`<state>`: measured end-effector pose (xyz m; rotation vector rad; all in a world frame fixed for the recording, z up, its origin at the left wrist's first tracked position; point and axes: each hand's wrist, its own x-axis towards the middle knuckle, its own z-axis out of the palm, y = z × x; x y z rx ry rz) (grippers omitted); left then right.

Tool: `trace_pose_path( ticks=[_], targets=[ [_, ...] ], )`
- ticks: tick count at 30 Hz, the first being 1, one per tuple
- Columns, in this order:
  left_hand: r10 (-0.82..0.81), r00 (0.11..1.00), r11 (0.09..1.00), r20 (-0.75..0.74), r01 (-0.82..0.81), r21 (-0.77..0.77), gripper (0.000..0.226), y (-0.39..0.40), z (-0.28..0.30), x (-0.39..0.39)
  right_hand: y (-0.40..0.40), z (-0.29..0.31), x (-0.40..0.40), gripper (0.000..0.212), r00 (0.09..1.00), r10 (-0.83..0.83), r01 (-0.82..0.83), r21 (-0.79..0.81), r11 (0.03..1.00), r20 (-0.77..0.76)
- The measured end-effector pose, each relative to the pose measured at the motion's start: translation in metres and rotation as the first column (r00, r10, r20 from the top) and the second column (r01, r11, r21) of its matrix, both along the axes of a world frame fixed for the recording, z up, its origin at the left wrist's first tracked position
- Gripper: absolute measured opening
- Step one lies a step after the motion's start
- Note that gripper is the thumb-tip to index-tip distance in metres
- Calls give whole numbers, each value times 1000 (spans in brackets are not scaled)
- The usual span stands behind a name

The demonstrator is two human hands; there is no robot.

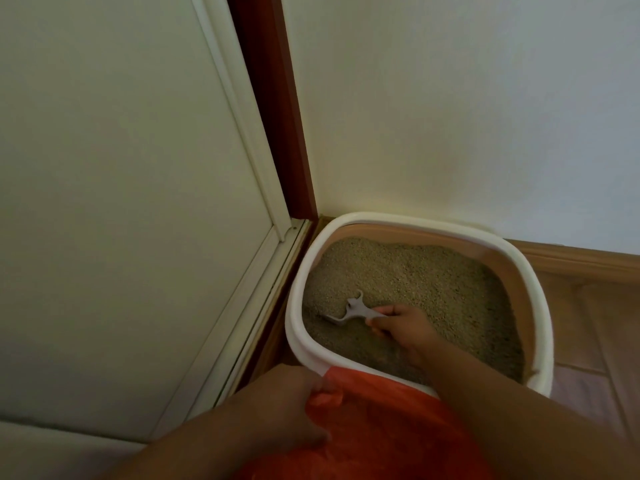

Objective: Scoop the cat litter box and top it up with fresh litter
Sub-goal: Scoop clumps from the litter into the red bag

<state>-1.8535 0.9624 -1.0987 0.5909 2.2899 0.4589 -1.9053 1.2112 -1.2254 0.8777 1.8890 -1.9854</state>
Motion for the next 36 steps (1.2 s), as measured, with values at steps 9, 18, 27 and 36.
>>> trace_pose_path(
  ticks=[9,18,27,36],
  targets=[
    [-43,998,999,-36,42,-3,48,16,-1,4,56,31,37,24,990,-121,118,-45,992,-71],
    [-143,983,989,-113,137,-56,65,38,5,9,79,62,64,20,989,-40,53,91,994,-142],
    [-131,979,991,-156,125,-48,73,45,11,11,85,69,78,22,982,-31,52,108,993,-188],
    [-125,979,991,-159,116,-63,74,43,11,13,91,74,86,23,979,-34,57,113,992,-200]
  ],
)
